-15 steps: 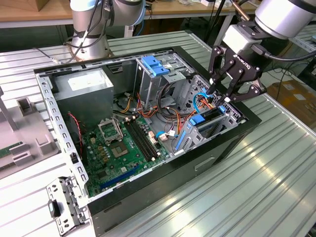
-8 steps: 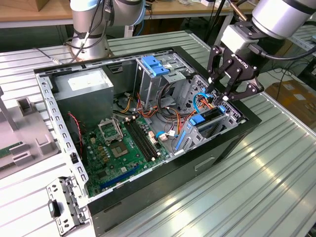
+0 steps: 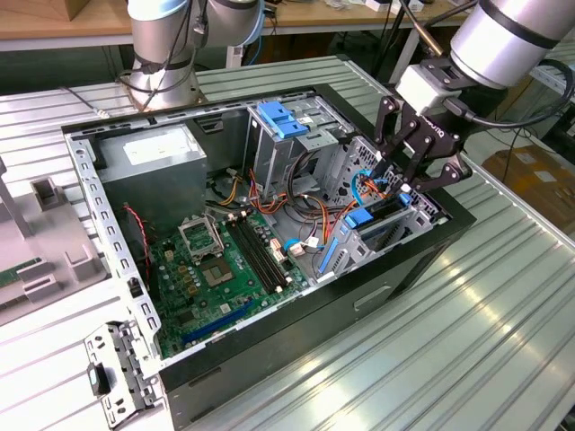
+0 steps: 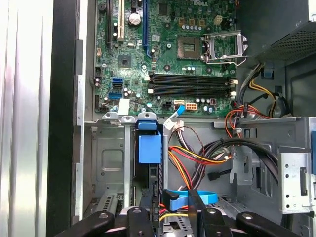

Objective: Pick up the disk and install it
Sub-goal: 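Insert the second disk wire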

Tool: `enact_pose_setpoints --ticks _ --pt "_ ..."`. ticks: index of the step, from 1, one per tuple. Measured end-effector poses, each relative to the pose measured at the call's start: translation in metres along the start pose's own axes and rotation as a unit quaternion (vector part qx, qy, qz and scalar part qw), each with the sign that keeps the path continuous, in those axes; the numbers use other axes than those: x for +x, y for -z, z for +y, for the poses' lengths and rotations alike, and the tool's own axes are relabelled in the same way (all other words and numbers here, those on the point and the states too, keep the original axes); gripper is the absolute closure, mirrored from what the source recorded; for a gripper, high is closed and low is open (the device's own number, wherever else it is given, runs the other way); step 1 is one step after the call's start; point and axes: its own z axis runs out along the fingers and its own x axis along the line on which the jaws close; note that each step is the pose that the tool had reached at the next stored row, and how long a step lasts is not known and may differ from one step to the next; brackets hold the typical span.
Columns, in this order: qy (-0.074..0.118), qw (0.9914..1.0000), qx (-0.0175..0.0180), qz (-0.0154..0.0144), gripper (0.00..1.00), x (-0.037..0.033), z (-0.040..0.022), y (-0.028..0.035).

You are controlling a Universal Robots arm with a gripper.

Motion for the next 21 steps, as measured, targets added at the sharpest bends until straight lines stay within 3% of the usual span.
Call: enact_pose_setpoints --ticks 2,6,21 --pt "0.0 1.0 0.0 0.0 0.59 0.0 0.0 -0.0001" --pt "0.0 1.0 0.0 0.0 0.84 0.0 0.0 -0.0002" --pt "0.0 1.0 0.0 0.0 0.84 0.0027 0.0 -0.0002"
